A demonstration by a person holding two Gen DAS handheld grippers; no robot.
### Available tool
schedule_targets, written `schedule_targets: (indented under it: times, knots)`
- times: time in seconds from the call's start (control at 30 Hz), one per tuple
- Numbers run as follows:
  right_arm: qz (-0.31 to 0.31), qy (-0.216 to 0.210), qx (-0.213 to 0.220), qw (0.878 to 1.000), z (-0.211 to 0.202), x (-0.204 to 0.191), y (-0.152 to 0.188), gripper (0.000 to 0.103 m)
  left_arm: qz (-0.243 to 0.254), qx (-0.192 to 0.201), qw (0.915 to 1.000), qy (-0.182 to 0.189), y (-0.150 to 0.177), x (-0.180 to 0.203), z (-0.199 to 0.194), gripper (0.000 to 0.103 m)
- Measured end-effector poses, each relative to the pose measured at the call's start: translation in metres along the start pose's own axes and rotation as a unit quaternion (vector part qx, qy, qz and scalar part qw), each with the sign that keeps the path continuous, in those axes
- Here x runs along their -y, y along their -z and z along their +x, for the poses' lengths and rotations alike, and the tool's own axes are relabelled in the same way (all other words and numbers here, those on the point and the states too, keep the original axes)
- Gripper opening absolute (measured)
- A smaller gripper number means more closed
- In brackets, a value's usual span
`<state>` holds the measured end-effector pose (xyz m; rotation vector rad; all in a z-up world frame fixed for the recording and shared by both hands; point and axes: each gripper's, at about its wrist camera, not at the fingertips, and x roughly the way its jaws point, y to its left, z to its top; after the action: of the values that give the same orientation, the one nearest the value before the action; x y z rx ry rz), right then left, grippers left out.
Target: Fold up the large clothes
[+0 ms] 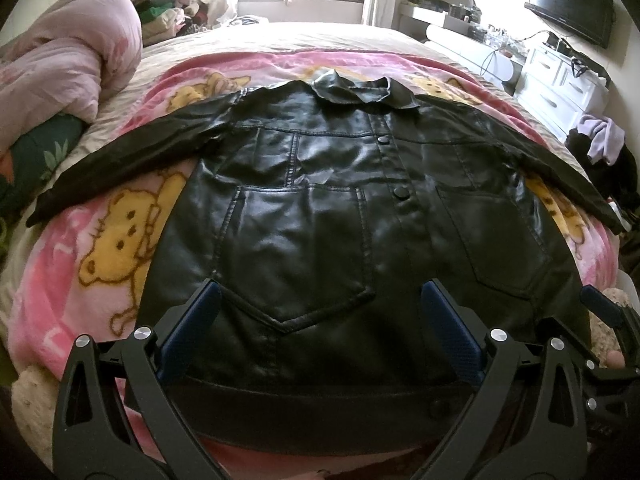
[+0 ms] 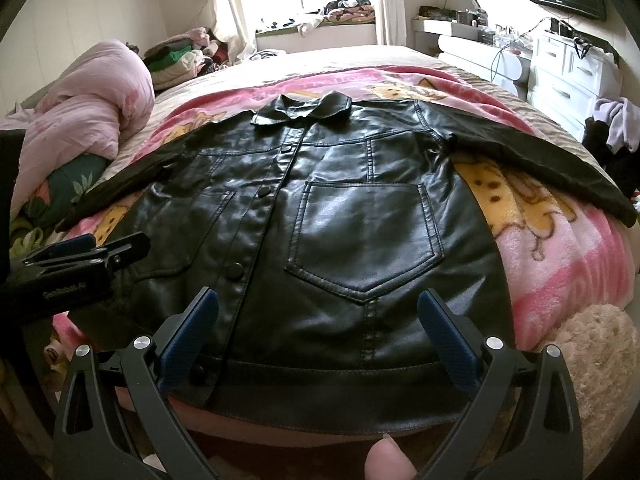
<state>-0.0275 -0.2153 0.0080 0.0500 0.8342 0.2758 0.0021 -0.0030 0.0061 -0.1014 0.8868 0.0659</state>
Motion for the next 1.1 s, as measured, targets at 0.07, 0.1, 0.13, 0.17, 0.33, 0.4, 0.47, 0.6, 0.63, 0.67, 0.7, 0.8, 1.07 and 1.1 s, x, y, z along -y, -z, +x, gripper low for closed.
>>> schedule_targets:
  times: [0.07, 0.1, 0.13, 0.17, 0.33, 0.4, 0.47, 0.6, 0.63, 0.67, 0.7, 0.8, 1.07, 1.1]
  knots:
    - [-0.002, 0.000, 0.000, 1.000, 0.001, 0.000, -0.002, 0.099, -0.001, 0.000, 1.0000, 0.000, -0.002, -0.001, 0.000, 0.094]
    - [-0.002, 0.001, -0.001, 1.000, 0.002, 0.000, -0.003, 0.099, 0.000, 0.000, 1.0000, 0.000, -0.002, -0.001, 0.000, 0.094]
    - [-0.003, 0.001, -0.001, 1.000, 0.002, 0.000, -0.004, 0.099, 0.000, -0.001, 1.0000, 0.000, -0.004, -0.001, 0.001, 0.094]
    - [-0.004, -0.001, -0.002, 1.000, 0.003, 0.000, -0.007, 0.099, 0.000, 0.000, 1.0000, -0.001, -0.005, -0.002, 0.002, 0.094]
    - [-0.005, -0.004, -0.002, 1.000, 0.009, 0.001, -0.022, 0.099, -0.001, -0.001, 1.0000, 0.002, -0.017, -0.005, 0.006, 0.094]
    - [-0.006, -0.002, -0.001, 1.000, 0.011, 0.001, -0.031, 0.099, -0.002, 0.003, 1.0000, 0.000, -0.023, -0.005, 0.008, 0.094]
    - [-0.006, -0.002, 0.002, 1.000, 0.012, 0.001, -0.038, 0.099, -0.004, 0.005, 1.0000, 0.000, -0.031, -0.005, 0.010, 0.094]
    - [-0.003, -0.003, 0.004, 1.000, 0.016, 0.002, -0.053, 0.099, -0.006, 0.004, 1.0000, -0.001, -0.042, -0.005, 0.019, 0.094]
    - [-0.003, -0.003, 0.004, 1.000, 0.017, 0.003, -0.056, 0.099, -0.007, 0.003, 1.0000, -0.005, -0.046, -0.005, 0.021, 0.094]
    - [-0.002, -0.002, 0.004, 1.000, 0.018, 0.004, -0.059, 0.099, -0.007, 0.003, 0.9999, -0.007, -0.048, -0.005, 0.022, 0.094]
    - [-0.003, -0.002, 0.005, 1.000, 0.019, 0.004, -0.063, 0.099, -0.008, 0.002, 0.9999, -0.007, -0.051, -0.006, 0.024, 0.094]
    - [-0.001, -0.003, 0.005, 1.000, 0.023, 0.006, -0.076, 0.099, -0.011, 0.000, 0.9999, -0.004, -0.060, -0.007, 0.030, 0.094]
    - [0.008, -0.009, 0.011, 1.000, 0.034, 0.012, -0.120, 0.099, -0.023, -0.010, 0.9997, 0.000, -0.090, -0.011, 0.045, 0.094]
    - [0.008, -0.008, 0.012, 1.000, 0.036, 0.013, -0.125, 0.099, -0.022, -0.008, 0.9997, -0.003, -0.094, -0.011, 0.046, 0.094]
